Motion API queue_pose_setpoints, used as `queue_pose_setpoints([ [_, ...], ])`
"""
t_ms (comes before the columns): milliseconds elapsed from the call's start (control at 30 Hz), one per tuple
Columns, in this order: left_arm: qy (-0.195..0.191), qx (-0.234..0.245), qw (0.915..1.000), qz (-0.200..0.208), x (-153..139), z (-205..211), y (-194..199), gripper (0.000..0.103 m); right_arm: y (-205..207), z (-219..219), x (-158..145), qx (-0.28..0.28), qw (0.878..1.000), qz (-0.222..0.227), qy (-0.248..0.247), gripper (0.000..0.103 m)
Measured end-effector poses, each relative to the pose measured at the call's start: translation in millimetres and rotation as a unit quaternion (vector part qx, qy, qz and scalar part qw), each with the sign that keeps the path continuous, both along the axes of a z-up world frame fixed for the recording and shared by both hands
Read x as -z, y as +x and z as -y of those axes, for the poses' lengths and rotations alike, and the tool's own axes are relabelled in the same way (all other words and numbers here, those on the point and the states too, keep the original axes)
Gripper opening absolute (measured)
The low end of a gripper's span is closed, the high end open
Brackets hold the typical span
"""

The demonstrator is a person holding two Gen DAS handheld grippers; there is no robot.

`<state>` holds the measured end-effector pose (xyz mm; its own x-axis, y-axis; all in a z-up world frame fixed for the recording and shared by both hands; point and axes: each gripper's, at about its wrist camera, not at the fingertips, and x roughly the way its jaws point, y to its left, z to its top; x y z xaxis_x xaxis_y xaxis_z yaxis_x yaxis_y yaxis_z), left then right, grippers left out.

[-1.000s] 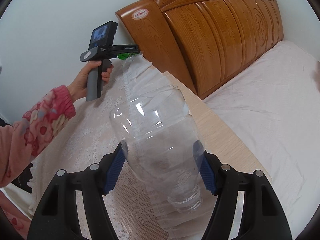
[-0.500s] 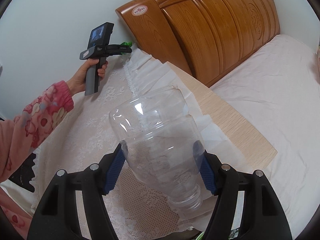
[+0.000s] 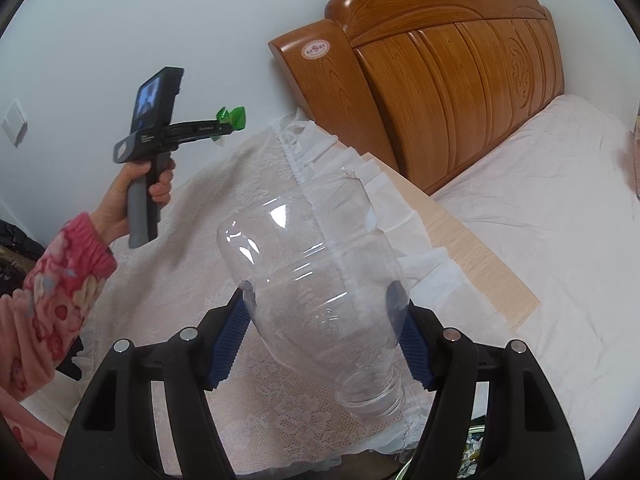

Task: Collect trash
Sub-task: 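Carry the green wrapper and plastic bottle to the wastebasket with both tools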

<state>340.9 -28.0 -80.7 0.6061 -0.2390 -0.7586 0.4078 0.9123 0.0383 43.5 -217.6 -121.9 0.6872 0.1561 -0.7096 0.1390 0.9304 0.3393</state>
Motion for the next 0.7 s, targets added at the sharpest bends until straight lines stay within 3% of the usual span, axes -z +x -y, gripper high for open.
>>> queue_pose_setpoints([
  [167, -0.017, -0.027, 0.9985, -0.046, -27, -21, -100, 0.025, -21, -2, -19, -0.008, 1.000, -0.008, -0.002, 0.069],
  [433, -0.024, -0.015, 0.9955, -0.090, -21, -8, -245, 0.025, -76, 0, -36, -0.021, 0.999, -0.002, -0.026, 0.069],
  [700, -0.014, 0.048, 0.9940, -0.097, -14, 42, -319, 0.025, -117, 18, -29, -0.005, 1.000, -0.017, -0.012, 0.069],
])
